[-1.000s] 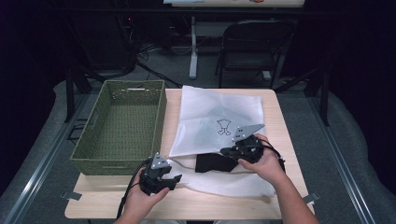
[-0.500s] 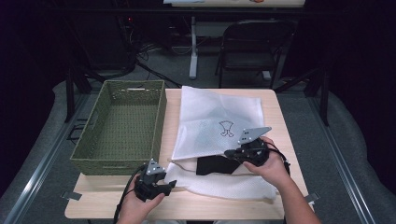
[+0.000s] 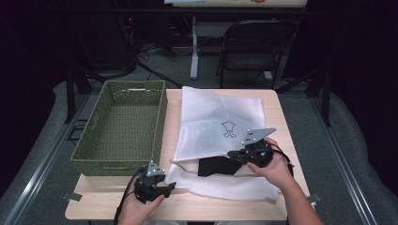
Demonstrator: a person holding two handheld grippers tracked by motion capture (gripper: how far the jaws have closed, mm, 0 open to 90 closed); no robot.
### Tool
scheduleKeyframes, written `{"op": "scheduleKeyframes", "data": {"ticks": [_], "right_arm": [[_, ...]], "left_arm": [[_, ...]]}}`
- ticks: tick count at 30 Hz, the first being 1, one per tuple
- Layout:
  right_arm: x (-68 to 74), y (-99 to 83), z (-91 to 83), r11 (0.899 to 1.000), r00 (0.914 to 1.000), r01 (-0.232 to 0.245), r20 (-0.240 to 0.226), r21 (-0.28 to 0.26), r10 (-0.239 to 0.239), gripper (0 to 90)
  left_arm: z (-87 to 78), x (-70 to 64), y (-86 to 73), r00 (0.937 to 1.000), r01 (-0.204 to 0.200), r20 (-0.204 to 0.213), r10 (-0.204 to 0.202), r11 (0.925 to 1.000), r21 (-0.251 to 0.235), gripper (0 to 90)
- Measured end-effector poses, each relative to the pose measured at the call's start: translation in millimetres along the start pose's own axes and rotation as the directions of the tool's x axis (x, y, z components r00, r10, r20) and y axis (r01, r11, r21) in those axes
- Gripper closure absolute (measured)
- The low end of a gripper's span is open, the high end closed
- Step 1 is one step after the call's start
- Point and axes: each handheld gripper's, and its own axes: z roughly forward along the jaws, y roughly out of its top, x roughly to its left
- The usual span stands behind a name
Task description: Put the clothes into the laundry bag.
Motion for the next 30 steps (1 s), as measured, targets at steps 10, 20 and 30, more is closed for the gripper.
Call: {"op": "scheduleKeyframes", "data": {"ticks": [10, 20, 30], "right_arm": [[-3.2, -3.3, -2.9, 1.000, 0.9999, -0.012, -0.002, -0.010, 0.011, 89.7], [-3.9, -4.8, -3.6, 1.000, 0.9999, -0.016, -0.004, -0.015, 0.016, 89.7], [-3.2, -8.5, -0.2, 1.000, 0.9998, -0.020, -0.009, -0.018, 0.020, 89.7]], "left_arm": [[6.0, -1.8, 8.2, 1.0000, -0.002, 0.006, 0.002, 0.9999, -0.015, 45.0], [18.6, -2.4, 18.9, 0.9991, 0.010, 0.042, -0.010, 0.9999, -0.008, 43.9], [25.3, 2.8, 21.5, 0.9979, 0.028, 0.058, -0.027, 0.9996, -0.010, 59.0]]}}
